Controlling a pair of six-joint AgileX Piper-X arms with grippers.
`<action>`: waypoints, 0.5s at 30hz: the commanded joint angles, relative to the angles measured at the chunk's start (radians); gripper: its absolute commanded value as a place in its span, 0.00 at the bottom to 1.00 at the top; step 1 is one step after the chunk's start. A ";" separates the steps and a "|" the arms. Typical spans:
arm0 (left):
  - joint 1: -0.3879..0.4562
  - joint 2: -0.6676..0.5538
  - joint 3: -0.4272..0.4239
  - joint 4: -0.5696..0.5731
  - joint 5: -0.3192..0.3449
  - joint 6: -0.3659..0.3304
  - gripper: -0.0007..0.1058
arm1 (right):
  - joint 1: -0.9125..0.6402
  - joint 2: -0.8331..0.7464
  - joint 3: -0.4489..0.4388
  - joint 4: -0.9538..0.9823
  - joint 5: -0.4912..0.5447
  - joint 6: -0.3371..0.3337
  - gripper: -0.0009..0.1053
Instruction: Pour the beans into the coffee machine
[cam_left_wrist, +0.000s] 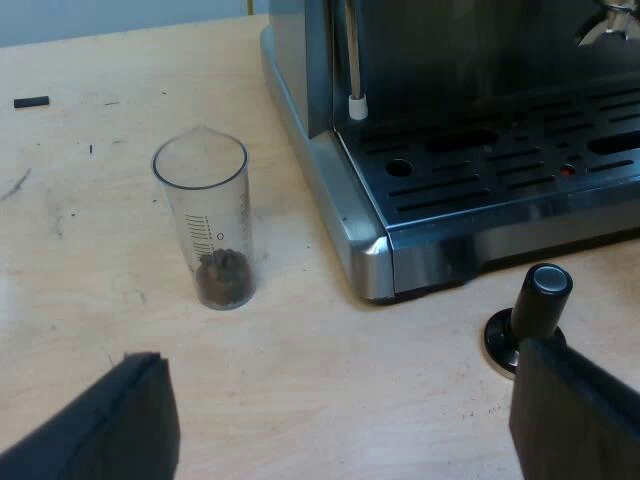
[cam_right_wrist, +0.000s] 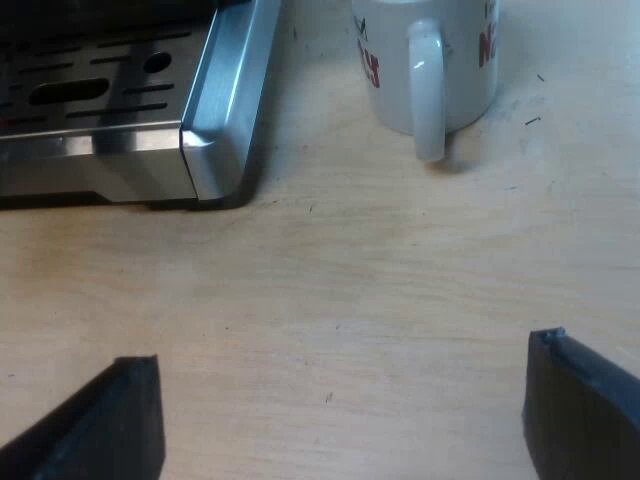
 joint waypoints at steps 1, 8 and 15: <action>-0.005 -0.037 -0.005 -0.010 -0.002 -0.001 0.66 | -0.006 -0.048 -0.009 -0.003 -0.001 -0.004 0.75; -0.005 -0.029 -0.032 0.011 -0.002 -0.003 0.66 | -0.006 -0.039 -0.051 -0.003 -0.001 -0.004 0.75; -0.005 0.012 -0.103 0.052 -0.004 -0.003 0.66 | 0.004 0.027 -0.156 -0.001 -0.005 -0.004 0.75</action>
